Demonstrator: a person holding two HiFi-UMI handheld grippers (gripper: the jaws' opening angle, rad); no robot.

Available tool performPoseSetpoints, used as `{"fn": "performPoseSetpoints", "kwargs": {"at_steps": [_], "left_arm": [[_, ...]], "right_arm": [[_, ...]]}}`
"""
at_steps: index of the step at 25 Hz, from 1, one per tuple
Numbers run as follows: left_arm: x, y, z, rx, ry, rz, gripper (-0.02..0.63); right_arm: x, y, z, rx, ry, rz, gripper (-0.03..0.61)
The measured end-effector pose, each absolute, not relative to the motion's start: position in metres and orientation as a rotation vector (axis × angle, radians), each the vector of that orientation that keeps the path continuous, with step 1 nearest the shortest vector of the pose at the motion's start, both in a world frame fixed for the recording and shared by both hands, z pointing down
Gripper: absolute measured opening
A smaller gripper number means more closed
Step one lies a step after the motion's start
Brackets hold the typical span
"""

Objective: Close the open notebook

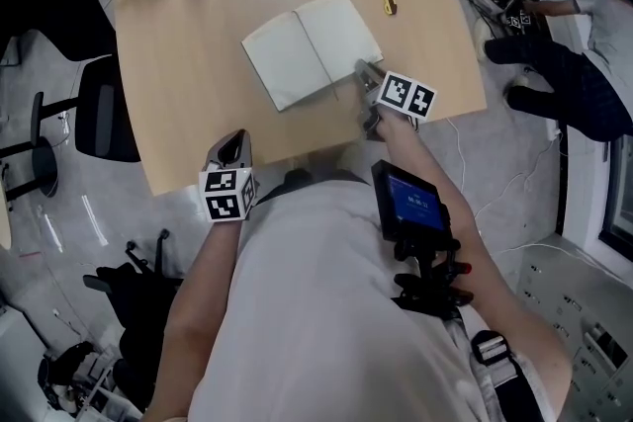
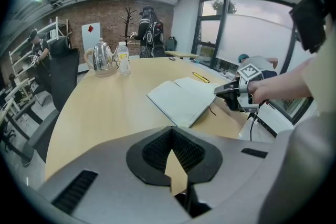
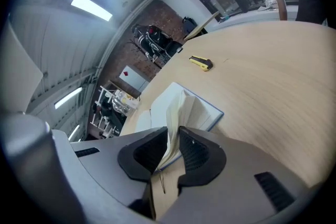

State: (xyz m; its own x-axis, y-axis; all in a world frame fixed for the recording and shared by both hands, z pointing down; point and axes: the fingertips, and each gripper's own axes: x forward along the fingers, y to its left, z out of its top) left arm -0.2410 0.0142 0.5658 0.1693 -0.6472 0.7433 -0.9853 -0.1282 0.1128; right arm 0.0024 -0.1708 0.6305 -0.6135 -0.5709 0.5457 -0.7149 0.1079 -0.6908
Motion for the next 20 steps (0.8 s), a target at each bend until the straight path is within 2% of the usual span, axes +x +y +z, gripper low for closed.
{"fn": "performPoseSetpoints", "kwargs": {"at_steps": [2, 4, 5, 7, 9, 20], "left_arm": [[-0.244, 0.016, 0.567, 1.840, -1.546, 0.724, 0.003], [-0.246, 0.018, 0.567, 1.833, -1.548, 0.725, 0.003], [-0.246, 0.018, 0.568, 1.831, -1.548, 0.726, 0.003], [-0.245, 0.019, 0.567, 1.832, -1.547, 0.726, 0.003], [-0.245, 0.017, 0.567, 1.835, -1.546, 0.723, 0.003], [-0.241, 0.006, 0.562, 1.903, -1.529, 0.664, 0.003]], "right_arm": [[0.003, -0.172, 0.634, 1.298, -2.215, 1.529, 0.086], [0.003, -0.173, 0.635, 1.304, -2.221, 1.517, 0.091], [0.004, -0.174, 0.634, 1.314, -2.224, 1.511, 0.089], [0.005, -0.176, 0.631, 1.324, -2.238, 1.484, 0.034], [0.000, -0.178, 0.623, 1.300, -2.279, 1.396, 0.024], [-0.095, -0.112, 0.568, 0.673, -2.479, 0.355, 0.021]]}}
